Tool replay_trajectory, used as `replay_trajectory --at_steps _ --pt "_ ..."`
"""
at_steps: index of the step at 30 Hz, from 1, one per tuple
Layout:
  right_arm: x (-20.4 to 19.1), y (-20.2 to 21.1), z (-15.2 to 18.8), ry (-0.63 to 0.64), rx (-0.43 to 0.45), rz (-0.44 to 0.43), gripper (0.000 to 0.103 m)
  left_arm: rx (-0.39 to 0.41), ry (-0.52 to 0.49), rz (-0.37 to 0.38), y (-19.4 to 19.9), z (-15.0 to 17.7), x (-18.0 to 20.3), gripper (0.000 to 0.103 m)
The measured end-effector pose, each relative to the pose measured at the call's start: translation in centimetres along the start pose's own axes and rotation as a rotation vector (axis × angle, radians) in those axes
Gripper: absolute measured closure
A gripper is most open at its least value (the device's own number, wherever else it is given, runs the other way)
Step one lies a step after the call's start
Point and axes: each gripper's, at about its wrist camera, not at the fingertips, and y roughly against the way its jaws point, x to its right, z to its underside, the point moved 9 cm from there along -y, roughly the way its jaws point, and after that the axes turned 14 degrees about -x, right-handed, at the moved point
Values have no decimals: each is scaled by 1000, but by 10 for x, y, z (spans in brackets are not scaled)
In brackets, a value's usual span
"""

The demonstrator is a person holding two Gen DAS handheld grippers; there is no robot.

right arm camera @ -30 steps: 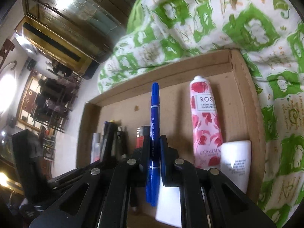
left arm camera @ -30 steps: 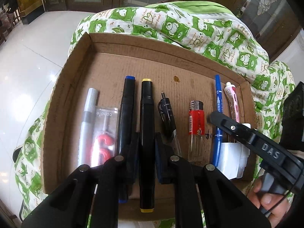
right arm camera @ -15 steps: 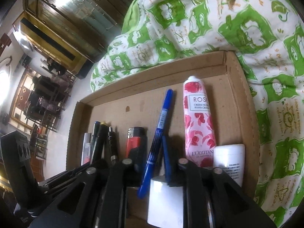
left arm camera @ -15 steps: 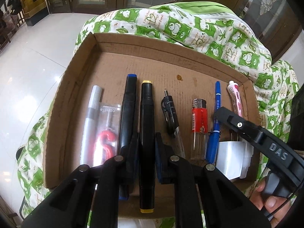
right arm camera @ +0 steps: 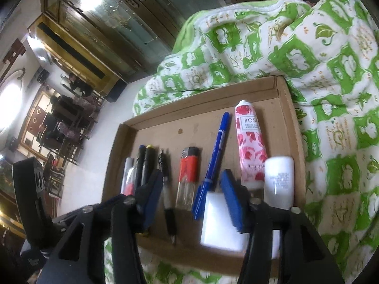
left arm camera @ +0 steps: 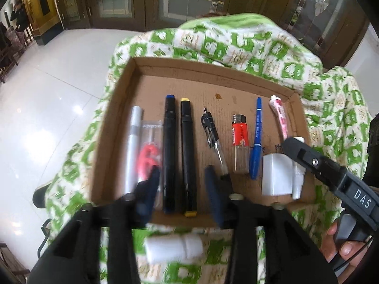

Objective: Organize rigid objects
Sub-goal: 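Open both grippers and withdraw them toward the pill bottle and ointment tube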

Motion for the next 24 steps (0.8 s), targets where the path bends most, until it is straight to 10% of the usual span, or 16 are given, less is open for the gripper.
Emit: replay_trajectory --at_steps 12,24 --pt "-33 -1 84 170 -131 3 46 14 108 6 2 75 -66 44" --pt "-21 -45 106 311 -230 236 46 59 -261 -199 -5 80 -13 44"
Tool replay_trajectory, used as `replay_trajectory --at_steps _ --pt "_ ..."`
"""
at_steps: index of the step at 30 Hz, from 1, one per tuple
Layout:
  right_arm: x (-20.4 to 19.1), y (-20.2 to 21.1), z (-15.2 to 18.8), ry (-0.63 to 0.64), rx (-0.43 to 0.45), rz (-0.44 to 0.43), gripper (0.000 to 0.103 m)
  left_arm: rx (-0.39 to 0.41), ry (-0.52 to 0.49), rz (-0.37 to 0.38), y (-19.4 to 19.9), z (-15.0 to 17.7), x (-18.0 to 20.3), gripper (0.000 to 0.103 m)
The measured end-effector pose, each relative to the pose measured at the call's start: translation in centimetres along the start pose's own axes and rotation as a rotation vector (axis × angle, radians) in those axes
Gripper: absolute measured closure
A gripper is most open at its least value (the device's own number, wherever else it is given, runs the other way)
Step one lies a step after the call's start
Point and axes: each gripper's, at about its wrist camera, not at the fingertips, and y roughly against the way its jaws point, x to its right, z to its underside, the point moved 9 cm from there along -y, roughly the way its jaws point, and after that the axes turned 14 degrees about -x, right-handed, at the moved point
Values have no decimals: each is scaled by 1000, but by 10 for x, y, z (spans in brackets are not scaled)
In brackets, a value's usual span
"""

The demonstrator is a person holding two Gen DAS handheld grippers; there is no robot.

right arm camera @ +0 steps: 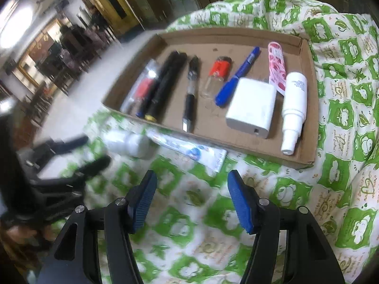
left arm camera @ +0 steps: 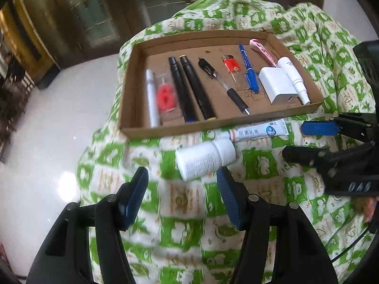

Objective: Organize rigid objects
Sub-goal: 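Open both grippers and withdraw them toward the pill bottle and ointment tube, then grasp the white pill bottle with the left gripper while the right grasps the white ointment tube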

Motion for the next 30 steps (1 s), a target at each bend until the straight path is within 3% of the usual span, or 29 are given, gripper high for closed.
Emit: replay_trajectory --at_steps 4,9,13,22,27,30 --pt "-1 -9 -1 56 -15 70 46 -5 -66 -5 -5 -10 9 44" --pt "-3 -12 -4 61 -16 79 46 -22 -213 -17 -16 -16 33 42" --pt "-4 -12 -8 72 -8 89 46 -49 -250 -19 -27 -19 36 41" --pt "-26 -17 -15 208 5 91 46 -121 -214 135 -18 9 29 41" --pt "-36 -29 -19 283 -7 133 47 -133 -63 238 -16 39 14 41" --pt "-43 -42 -20 350 1 235 47 -116 9 260 -15 42 7 41"
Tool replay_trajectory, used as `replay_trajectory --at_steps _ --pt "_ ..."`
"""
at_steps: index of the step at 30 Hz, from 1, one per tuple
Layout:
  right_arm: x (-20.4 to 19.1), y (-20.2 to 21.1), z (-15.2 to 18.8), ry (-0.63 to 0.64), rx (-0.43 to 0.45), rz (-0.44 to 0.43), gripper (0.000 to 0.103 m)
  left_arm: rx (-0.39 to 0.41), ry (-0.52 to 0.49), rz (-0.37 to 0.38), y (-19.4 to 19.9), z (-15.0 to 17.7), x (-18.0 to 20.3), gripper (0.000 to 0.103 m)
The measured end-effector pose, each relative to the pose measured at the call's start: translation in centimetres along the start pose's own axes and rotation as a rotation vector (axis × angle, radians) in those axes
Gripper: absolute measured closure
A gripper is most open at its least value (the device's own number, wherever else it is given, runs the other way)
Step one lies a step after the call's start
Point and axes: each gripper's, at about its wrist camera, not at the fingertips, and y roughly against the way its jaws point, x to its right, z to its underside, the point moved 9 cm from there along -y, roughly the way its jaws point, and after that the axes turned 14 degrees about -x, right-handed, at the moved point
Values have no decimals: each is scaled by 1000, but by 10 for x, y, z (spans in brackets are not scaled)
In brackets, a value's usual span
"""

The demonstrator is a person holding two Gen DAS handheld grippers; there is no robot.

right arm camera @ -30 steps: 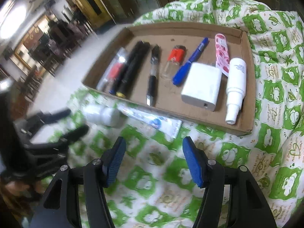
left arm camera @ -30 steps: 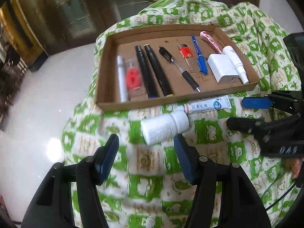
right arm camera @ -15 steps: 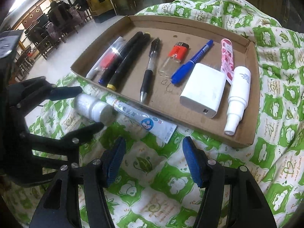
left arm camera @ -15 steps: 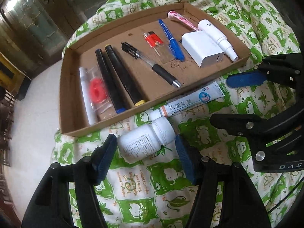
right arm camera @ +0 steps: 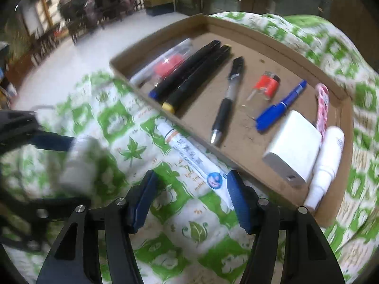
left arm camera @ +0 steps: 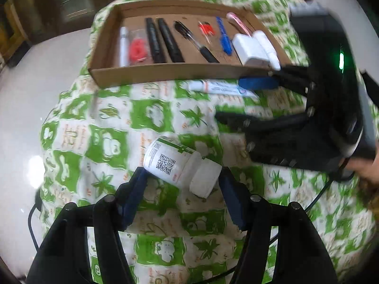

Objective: Organize rigid objects
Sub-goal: 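Grasp the white pill bottle with the left gripper while the right grasps the white ointment tube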

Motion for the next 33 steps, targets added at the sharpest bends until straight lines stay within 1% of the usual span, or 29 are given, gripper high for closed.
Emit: replay_trajectory --at_steps 1,2,3,4,5,6,8,10,11,12,13,14,16,19,21,23,24,25,29,32,33 --pt "-2 -1 -2 15 9 28 47 15 21 21 2 -1 -2 41" --pt "-3 -2 -3 15 14 38 47 18 34 35 2 -1 -3 41" --pt "-2 -2 -4 5 18 42 50 13 49 47 0 -1 -5 41" --pt "2 -1 -4 -19 20 52 63 5 61 49 -2 1 -7 41" --pt "8 0 -5 -52 22 58 73 2 70 52 -3 2 -8 41" --pt "14 2 -4 -96 27 20 79 5 76 58 -2 2 -9 41" --pt "20 5 -2 -146 23 -44 80 12 83 65 0 3 -10 41" --pt "19 8 3 -164 17 -65 81 13 92 74 0 3 -11 41" --pt "17 11 6 -177 13 -105 82 12 100 81 0 2 -11 41" --pt "16 13 8 -192 5 -157 87 13 108 91 0 2 -14 41" --pt "11 19 14 -225 -9 -250 94 14 121 109 1 4 -16 41" --pt "9 23 18 -246 -18 -293 95 16 134 129 3 4 -17 41" --pt "4 28 32 -293 -59 -395 95 19 166 165 6 6 -21 41" --pt "-1 23 52 -336 -113 -445 94 28 211 228 10 9 -25 41" --pt "-1 21 59 -350 -117 -427 93 42 242 264 13 12 -28 41" --pt "3 22 57 -356 -108 -408 83 47 264 283 14 12 -31 41" --pt "5 23 52 -360 -96 -413 72 48 278 293 14 13 -33 41" --pt "4 27 51 -360 -86 -416 64 48 288 299 14 13 -34 41" --pt "4 19 45 -329 -92 -371 63 34 293 302 11 9 -28 41" --pt "2 8 44 -306 -113 -310 64 20 295 305 6 2 -20 41" --pt "1 5 44 -297 -116 -286 67 18 303 294 4 -1 -18 41"
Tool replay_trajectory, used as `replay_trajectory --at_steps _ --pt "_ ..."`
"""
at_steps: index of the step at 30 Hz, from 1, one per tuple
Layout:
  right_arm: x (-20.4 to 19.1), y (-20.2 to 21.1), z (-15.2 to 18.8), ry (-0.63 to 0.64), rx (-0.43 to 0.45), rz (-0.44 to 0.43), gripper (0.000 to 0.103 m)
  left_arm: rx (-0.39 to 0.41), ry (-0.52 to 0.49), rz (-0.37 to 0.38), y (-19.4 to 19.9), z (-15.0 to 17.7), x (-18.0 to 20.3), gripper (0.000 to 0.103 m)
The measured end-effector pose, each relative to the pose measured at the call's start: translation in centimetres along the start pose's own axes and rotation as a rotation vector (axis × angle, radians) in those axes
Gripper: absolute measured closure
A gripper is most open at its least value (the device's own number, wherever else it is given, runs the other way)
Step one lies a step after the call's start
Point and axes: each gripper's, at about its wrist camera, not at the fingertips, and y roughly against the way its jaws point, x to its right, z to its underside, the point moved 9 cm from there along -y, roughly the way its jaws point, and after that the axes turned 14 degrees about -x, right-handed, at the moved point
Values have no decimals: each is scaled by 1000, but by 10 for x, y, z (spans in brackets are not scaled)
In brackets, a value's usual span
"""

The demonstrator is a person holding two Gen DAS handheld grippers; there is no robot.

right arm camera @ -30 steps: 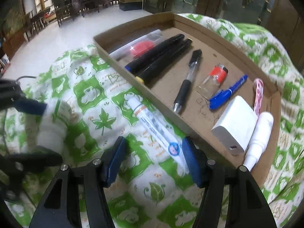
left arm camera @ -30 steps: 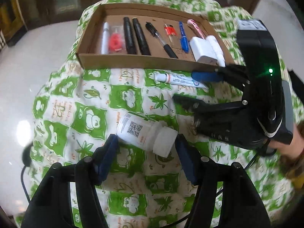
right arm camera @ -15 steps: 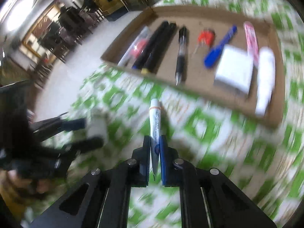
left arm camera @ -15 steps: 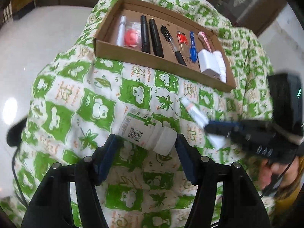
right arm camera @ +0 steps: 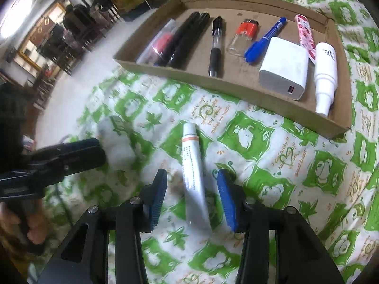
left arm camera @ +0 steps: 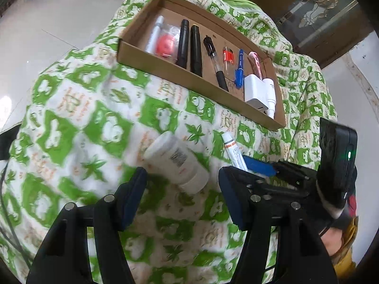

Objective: Organize rigid objects
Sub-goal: 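Grasp the white pill bottle with the left gripper while the right grasps the white ointment tube, then lift the pill bottle with the left gripper while the right carries the ointment tube toward the tray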

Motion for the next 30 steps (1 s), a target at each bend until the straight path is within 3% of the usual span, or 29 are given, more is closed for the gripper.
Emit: replay_trajectory --at_steps 1,4,5,7,13,30 --pt "0 -3 -1 11 2 43 76 6 12 -19 -2 -3 0 41" --pt "1 -1 -3 12 19 64 86 23 64 -69 -9 -14 1 41" --pt "3 0 -3 6 24 59 87 24 80 -99 -13 -16 1 42" --pt "7 3 -3 -14 28 34 88 30 72 -162 -17 -15 2 64" --pt "20 8 -5 -65 31 -1 88 61 -62 -310 -17 -4 16 66" --pt "25 5 -5 -87 20 -21 88 100 -155 -418 -24 2 27 68"
